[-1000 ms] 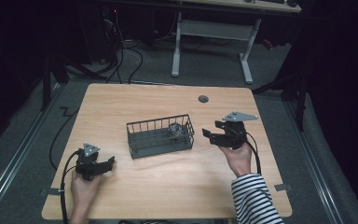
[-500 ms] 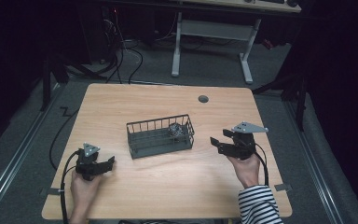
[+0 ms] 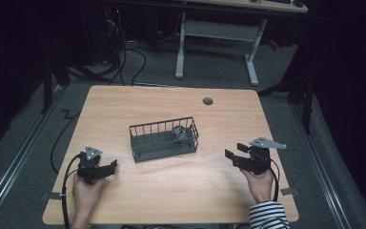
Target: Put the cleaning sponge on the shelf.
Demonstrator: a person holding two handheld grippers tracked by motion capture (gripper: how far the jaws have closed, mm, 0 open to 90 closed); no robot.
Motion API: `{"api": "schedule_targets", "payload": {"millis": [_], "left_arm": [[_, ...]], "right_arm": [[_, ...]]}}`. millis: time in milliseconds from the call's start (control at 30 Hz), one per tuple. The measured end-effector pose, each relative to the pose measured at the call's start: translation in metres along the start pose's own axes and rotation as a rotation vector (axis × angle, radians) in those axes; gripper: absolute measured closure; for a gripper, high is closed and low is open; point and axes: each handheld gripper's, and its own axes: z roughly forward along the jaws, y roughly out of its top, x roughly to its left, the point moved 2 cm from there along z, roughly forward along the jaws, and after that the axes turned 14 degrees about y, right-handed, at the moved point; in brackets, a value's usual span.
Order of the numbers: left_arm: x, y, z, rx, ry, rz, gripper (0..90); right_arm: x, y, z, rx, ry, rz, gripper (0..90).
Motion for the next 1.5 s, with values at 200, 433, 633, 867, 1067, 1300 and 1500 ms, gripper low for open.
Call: {"api": "schedule_targets", "payload": {"millis": [200, 433, 633, 867, 1067, 1300, 1500], "left_arm": [[0.000, 0.000, 0.000, 0.000, 0.000, 0.000, 23.7], [0.000, 0.000, 0.000, 0.000, 0.000, 0.000, 23.7], [0.000, 0.000, 0.000, 0.000, 0.001, 0.000, 23.7], [0.000, 0.000, 0.000, 0.000, 0.000, -0.001, 23.7], [0.000, 0.000, 0.000, 0.000, 0.000, 0.000, 23.7], [0.000, 0.000, 0.000, 0.000, 0.001, 0.000, 23.7], [0.000, 0.000, 0.000, 0.000, 0.001, 0.000, 23.7]], "right_arm": [[-0.007, -0.016, 0.004, 0.010, -0.009, 0.018, 36.5], [-0.014, -0.031, 0.009, 0.026, -0.028, 0.055, 36.0], [-0.021, -0.045, 0.016, 0.035, -0.047, 0.078, 36.0], [-0.025, -0.054, 0.023, 0.051, -0.069, 0.087, 35.9], [-0.022, -0.058, 0.028, 0.071, -0.088, 0.062, 35.7], [-0.017, -0.062, 0.035, 0.103, -0.100, 0.033, 35.4], [-0.016, -0.065, 0.040, 0.123, -0.109, 0.023, 34.4]]}}
